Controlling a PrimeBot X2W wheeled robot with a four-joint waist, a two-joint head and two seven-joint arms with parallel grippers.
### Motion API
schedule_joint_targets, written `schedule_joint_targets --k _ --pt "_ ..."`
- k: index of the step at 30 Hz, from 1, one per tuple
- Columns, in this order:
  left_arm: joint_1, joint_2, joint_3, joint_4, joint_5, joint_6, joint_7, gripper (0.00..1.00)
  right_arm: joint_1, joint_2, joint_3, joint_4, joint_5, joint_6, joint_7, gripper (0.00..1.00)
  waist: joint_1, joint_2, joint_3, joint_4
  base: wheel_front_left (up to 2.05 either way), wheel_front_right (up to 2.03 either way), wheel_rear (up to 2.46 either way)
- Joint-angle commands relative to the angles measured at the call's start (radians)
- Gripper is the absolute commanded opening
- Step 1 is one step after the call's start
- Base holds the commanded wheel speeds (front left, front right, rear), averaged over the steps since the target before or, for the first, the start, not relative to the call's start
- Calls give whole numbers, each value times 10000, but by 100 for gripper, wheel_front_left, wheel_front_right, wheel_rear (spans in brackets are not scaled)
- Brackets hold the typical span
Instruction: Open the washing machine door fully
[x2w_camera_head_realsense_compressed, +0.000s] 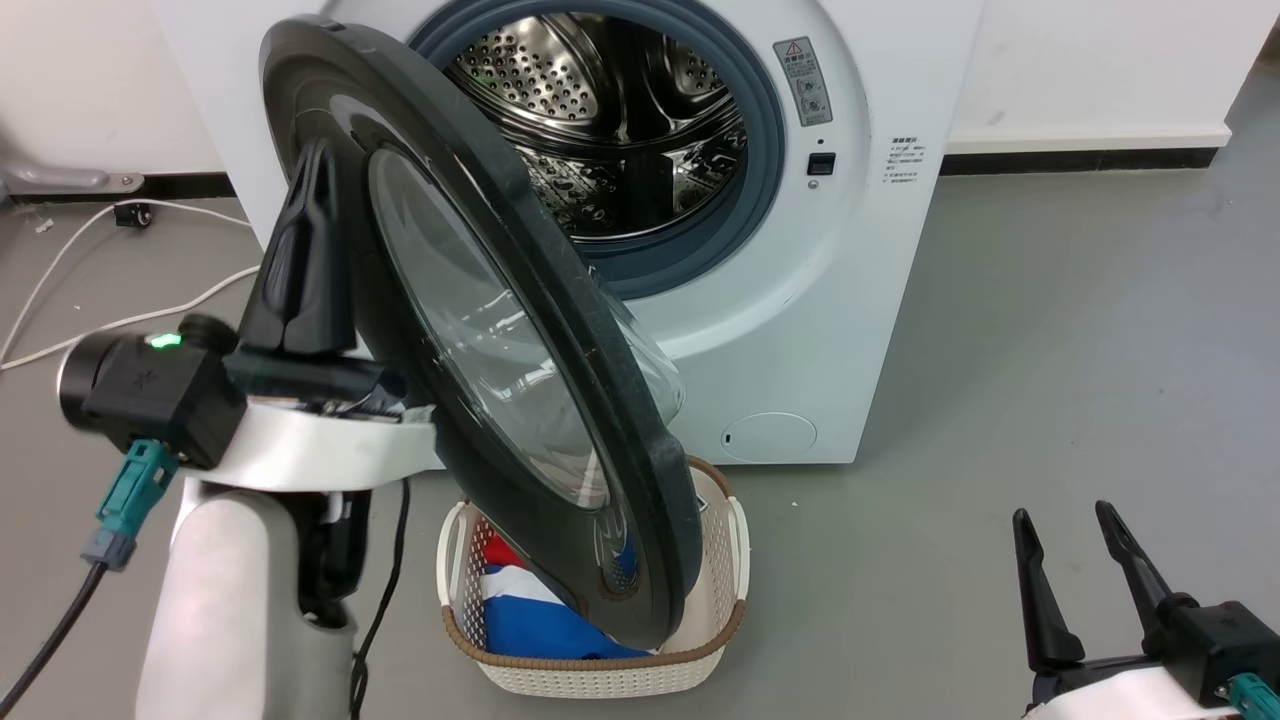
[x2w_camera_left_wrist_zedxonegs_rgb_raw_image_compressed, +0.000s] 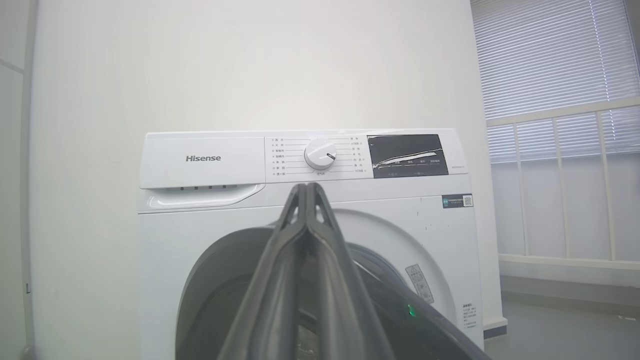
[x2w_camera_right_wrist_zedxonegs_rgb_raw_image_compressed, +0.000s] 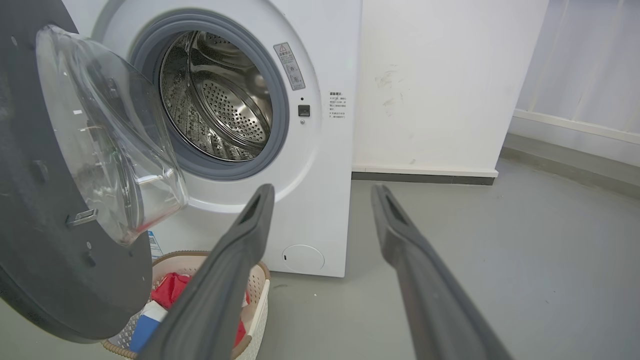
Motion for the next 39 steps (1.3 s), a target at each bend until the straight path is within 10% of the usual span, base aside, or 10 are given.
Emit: schedule_joint_targets --k 1,24,39 --pt "-246 -67 -262 -560 -65 20 200 0 -35 35 -31 12 16 -2 3 100 0 0 -2 -24 0 0 0" --pt "2017 162 -5930 -2600 -3062 -25 3340 0 -150 34 -189 230 48 -2 122 100 0 0 86 82 0 0 0" --pt "2149 295 -5904 131 -2721 466 2875 0 -399 34 -10 512 118 -2 103 100 0 0 366 -110 0 0 0"
